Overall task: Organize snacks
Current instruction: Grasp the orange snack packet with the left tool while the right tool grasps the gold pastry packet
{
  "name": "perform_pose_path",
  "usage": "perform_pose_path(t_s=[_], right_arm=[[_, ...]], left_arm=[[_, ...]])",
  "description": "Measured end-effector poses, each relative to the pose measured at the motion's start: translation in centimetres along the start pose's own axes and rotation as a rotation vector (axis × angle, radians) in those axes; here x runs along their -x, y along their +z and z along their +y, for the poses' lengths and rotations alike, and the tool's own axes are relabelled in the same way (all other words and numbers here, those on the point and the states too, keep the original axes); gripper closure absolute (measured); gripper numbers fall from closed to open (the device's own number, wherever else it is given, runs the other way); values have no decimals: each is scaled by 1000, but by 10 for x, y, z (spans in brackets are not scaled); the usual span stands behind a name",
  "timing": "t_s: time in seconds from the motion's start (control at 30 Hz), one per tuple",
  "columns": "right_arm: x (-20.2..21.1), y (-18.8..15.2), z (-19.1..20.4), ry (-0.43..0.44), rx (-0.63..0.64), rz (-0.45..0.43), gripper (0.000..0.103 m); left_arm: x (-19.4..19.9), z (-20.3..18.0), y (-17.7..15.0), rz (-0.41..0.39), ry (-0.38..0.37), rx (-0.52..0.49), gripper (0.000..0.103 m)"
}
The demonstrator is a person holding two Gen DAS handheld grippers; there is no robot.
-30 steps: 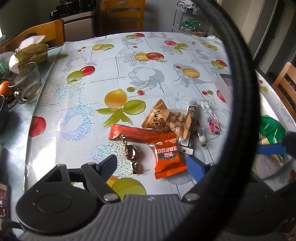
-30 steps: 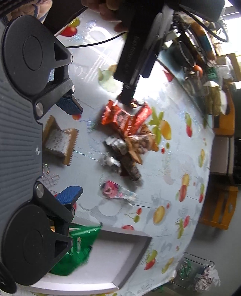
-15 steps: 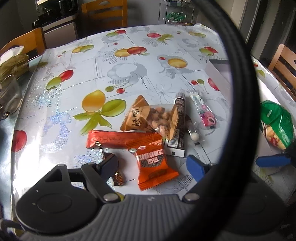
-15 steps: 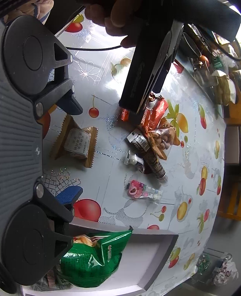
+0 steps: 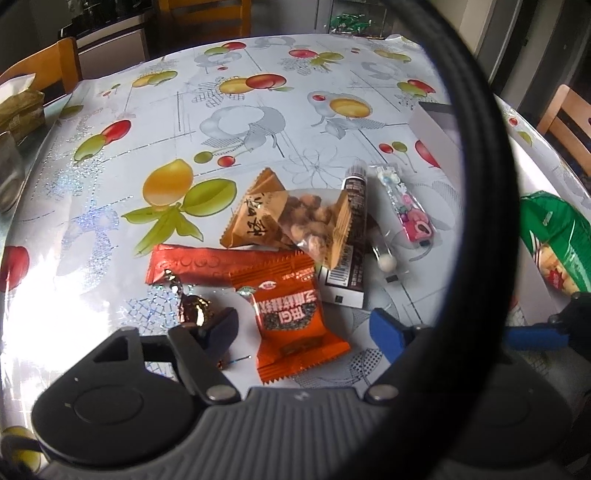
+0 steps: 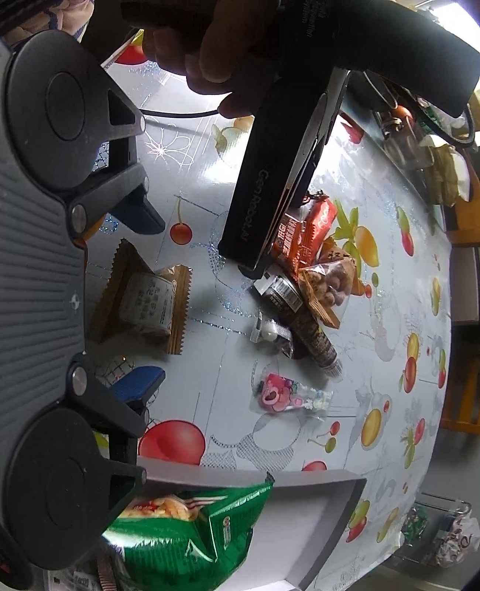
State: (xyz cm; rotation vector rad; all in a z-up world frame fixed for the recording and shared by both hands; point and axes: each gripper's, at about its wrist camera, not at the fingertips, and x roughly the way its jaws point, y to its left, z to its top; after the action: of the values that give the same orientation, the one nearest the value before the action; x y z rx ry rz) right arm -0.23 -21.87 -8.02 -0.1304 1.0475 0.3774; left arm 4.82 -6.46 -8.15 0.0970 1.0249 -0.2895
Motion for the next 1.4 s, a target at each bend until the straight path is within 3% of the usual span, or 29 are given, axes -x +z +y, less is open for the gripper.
perform_pose_path(t_s=[0.13,0.27,0.6,0.8,0.87,1.4], right_arm=[[-5,-1,1,-3,-3,6,36],[-7,-1,1,-8,-3,13,37],[-10,1,0,-21,17,21,41],[-12,1,0,-26,36,21,46],[-12,0,1,-32,46,16,53],[2,9,-6,-27,47,-30,55]], left_arm=[[-4,3,-3,-12,12,-4,40],[-5,5,-3,-18,12,-11,42],[-5,3,-2,-15,20,-23,64],[-3,2,-4,-7,-4,-42,67],[-2,1,-6,-6,-6,-45,68],[15,7,-7,-11,-2,-24,69]])
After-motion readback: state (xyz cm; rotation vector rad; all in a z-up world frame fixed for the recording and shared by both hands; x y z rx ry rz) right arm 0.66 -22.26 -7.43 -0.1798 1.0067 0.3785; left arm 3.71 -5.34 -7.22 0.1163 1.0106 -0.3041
